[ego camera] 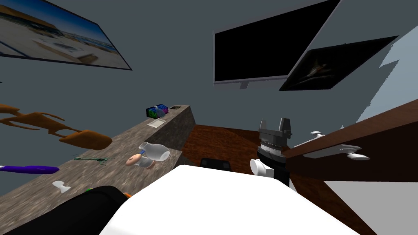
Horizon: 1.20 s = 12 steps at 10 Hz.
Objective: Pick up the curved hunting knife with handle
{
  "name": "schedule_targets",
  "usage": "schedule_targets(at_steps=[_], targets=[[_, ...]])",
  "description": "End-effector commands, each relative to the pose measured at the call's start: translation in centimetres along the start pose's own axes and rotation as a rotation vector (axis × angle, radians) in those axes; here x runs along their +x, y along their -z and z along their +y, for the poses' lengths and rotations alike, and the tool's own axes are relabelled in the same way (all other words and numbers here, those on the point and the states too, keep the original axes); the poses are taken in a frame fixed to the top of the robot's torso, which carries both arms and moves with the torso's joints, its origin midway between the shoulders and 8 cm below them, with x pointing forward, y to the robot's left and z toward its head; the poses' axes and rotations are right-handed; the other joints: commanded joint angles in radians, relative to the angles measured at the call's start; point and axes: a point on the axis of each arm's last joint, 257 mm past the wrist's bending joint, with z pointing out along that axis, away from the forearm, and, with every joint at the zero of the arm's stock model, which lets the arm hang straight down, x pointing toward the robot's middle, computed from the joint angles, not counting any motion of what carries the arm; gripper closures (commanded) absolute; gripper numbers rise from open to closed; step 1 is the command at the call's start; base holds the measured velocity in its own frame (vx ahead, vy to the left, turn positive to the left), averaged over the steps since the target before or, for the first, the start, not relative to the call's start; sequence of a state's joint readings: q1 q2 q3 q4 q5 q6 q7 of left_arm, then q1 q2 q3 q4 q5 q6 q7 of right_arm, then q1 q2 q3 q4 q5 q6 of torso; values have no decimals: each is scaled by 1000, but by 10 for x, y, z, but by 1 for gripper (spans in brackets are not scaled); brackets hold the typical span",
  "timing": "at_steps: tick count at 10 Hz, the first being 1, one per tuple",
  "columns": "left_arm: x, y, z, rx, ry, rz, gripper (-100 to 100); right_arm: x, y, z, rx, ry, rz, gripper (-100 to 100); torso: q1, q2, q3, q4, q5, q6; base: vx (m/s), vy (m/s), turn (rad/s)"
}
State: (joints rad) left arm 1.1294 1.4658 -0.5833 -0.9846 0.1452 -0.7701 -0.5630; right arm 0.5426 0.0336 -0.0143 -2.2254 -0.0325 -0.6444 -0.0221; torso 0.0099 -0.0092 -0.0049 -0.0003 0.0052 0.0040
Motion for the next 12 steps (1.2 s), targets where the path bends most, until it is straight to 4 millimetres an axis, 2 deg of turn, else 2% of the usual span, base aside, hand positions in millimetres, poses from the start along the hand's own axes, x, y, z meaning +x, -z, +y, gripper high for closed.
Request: schedule_targets(at_steps=[1,2,3,4,6,7,9,11,12], targets=[[2,0,-1,-1,-39,-2,100,0,0,0,0,0,0,0,0,0,0,0,0,0,107,3,2],[2,0,-1,-1,-51,-2,100,0,0,0,0,0,0,0,0,0,0,0,0,2,38,3,-42],[17,6,-6,-6,-30,-2,100,0,0,0,0,0,0,0,0,3,2,1,0,2,139,9,281],[17,6,-6,-6,-52,-2,100,0,0,0,0,0,0,0,-1,1,1,0,0,-3,156,30,205],[17,6,-6,-6,-92,-2,100,0,0,0,0,0,0,0,1,1,1,0,0,1,61,11,-38],[31,13,-11,-14,-73,-1,100,0,0,0,0,0,0,0,0,4,2,1,0,1,146,6,210],[31,13,-11,-14,-124,-1,100,0,0,0,0,0,0,0,-1,-1,-1,0,-1,-1,140,3,123],[31,13,-11,-13,-124,-1,100,0,0,0,0,0,0,0,0,4,2,1,-1,1,16,1,-26],[30,13,-11,-13,-127,-2,0,0,0,0,0,0,0,0,0,6,3,1,-1,0,0,0,0]])
